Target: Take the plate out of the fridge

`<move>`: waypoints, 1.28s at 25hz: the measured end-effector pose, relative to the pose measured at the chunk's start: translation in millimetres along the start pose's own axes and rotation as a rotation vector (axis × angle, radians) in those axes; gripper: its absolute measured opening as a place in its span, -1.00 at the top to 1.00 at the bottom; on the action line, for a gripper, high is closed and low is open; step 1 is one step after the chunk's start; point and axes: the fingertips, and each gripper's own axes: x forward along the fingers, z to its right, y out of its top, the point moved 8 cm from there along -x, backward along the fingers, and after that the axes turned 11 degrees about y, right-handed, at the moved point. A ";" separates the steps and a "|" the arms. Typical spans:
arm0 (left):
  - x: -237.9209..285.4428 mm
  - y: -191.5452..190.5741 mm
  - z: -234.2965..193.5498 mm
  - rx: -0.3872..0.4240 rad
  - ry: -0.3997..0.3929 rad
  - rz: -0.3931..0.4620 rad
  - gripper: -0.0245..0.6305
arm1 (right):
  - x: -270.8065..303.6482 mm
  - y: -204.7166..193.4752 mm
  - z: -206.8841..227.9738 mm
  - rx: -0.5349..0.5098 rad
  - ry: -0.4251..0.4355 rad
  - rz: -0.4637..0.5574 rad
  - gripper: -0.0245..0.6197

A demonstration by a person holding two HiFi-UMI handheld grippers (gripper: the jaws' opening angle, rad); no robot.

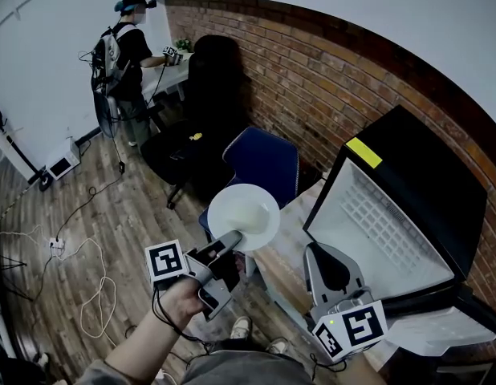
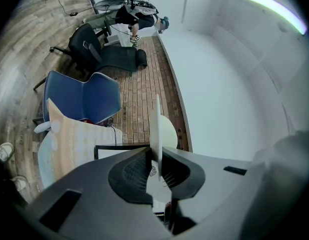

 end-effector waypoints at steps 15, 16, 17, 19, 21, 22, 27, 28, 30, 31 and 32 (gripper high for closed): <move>-20.2 6.9 -29.4 -0.020 0.041 0.031 0.80 | 17.0 -25.4 -8.6 0.019 0.049 -0.082 0.82; -20.4 6.4 -30.5 -0.021 0.041 0.028 0.80 | 16.5 -26.1 -8.9 0.020 0.048 -0.085 0.82; -20.2 6.0 -31.4 -0.024 0.041 0.027 0.80 | 16.0 -26.7 -8.7 0.024 0.045 -0.089 0.82; -19.7 5.7 -33.4 -0.031 0.040 0.028 0.79 | 15.2 -27.3 -7.8 0.029 0.036 -0.095 0.82; -19.4 5.0 -35.6 -0.037 0.042 0.027 0.79 | 13.8 -27.8 -6.5 0.025 0.036 -0.100 0.82; -19.1 4.4 -36.3 -0.038 0.044 0.025 0.79 | 13.0 -27.8 -5.7 0.021 0.036 -0.102 0.82; -16.5 2.5 -36.2 -0.029 0.051 0.015 0.79 | 9.7 -26.4 -2.5 0.017 0.027 -0.102 0.82; -15.5 2.2 -35.5 -0.029 0.048 0.014 0.79 | 9.3 -26.3 -1.9 0.017 0.026 -0.101 0.82; -13.5 1.6 -34.1 -0.029 0.043 0.012 0.80 | 8.6 -26.2 -1.2 0.016 0.026 -0.100 0.82; -12.7 1.3 -33.5 -0.028 0.041 0.010 0.79 | 8.1 -26.1 -1.1 0.015 0.025 -0.099 0.82; -12.0 1.0 -33.1 -0.027 0.040 0.009 0.79 | 7.4 -25.9 -1.1 0.015 0.025 -0.095 0.83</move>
